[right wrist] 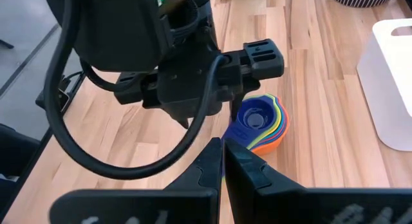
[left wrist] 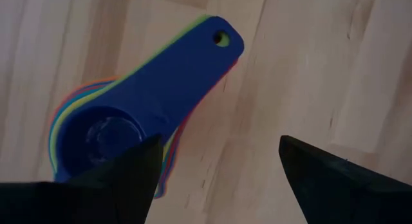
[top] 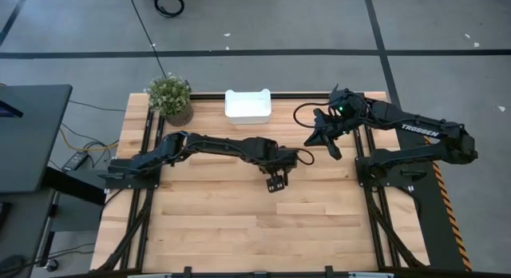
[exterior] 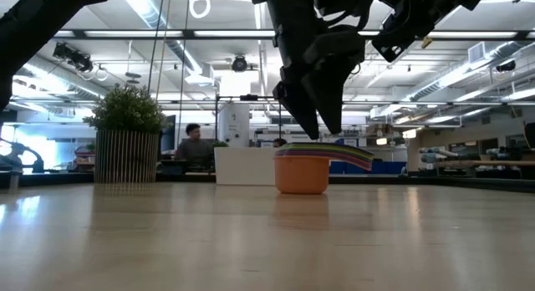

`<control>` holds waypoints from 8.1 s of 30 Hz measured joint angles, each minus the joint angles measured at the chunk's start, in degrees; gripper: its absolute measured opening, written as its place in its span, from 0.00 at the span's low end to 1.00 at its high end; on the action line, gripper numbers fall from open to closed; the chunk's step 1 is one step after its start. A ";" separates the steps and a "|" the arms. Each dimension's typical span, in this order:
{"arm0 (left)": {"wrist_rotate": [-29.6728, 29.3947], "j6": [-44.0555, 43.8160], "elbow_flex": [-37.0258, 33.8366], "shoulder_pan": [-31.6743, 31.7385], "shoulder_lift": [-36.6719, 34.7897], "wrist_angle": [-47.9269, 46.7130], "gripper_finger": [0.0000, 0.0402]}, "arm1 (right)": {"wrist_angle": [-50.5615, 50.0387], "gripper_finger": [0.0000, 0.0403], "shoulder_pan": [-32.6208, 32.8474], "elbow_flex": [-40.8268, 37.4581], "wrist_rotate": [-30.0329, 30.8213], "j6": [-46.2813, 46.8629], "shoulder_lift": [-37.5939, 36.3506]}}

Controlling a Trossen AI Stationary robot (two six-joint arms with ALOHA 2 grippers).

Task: Nest measuring cups in basket
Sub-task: Put the nested measuring cups into the white bin

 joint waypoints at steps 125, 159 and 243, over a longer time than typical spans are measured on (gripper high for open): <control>-17.31 -0.25 -10.67 -0.37 0.02 11.25 0.59 | 0.54 0.06 -0.02 -0.02 0.15 -0.02 -0.02; -14.62 -0.72 -10.60 -0.13 -0.07 10.22 0.45 | 0.52 0.06 -0.02 -0.02 0.13 0.00 -0.02; -9.65 -0.54 -10.71 1.06 -0.40 10.71 0.06 | 1.38 0.06 -0.01 -0.02 0.05 1.24 -0.02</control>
